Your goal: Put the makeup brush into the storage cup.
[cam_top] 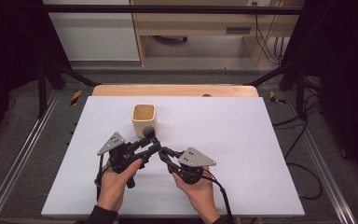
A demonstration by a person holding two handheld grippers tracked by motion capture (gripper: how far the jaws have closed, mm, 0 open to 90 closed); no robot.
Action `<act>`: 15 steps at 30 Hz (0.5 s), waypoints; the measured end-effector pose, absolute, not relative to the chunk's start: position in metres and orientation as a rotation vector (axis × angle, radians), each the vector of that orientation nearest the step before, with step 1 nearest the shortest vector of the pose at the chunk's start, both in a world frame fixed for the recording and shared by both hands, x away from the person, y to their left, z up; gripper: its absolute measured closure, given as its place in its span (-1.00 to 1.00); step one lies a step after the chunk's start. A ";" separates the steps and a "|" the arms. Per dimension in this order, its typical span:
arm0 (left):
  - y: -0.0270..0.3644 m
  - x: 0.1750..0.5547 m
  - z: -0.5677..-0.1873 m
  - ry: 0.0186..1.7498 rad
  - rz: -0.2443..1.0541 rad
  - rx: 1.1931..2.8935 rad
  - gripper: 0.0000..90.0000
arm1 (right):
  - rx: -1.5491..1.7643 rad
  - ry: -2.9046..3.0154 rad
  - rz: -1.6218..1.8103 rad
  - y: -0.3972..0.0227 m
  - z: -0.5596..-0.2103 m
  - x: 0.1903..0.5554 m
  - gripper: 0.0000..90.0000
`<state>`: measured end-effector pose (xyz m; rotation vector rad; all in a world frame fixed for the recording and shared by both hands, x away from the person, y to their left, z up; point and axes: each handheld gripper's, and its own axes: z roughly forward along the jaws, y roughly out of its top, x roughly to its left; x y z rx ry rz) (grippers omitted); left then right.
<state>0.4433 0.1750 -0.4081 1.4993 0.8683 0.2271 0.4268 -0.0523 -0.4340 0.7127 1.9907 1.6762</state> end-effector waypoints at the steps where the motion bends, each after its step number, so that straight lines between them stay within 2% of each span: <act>1: 0.175 0.444 -0.408 0.871 0.223 1.500 0.06 | 0.714 1.993 1.679 -0.052 -0.434 0.427 0.65; 15: 0.174 0.446 -0.410 0.867 0.207 1.504 0.29 | 0.711 2.004 1.674 -0.049 -0.434 0.427 0.65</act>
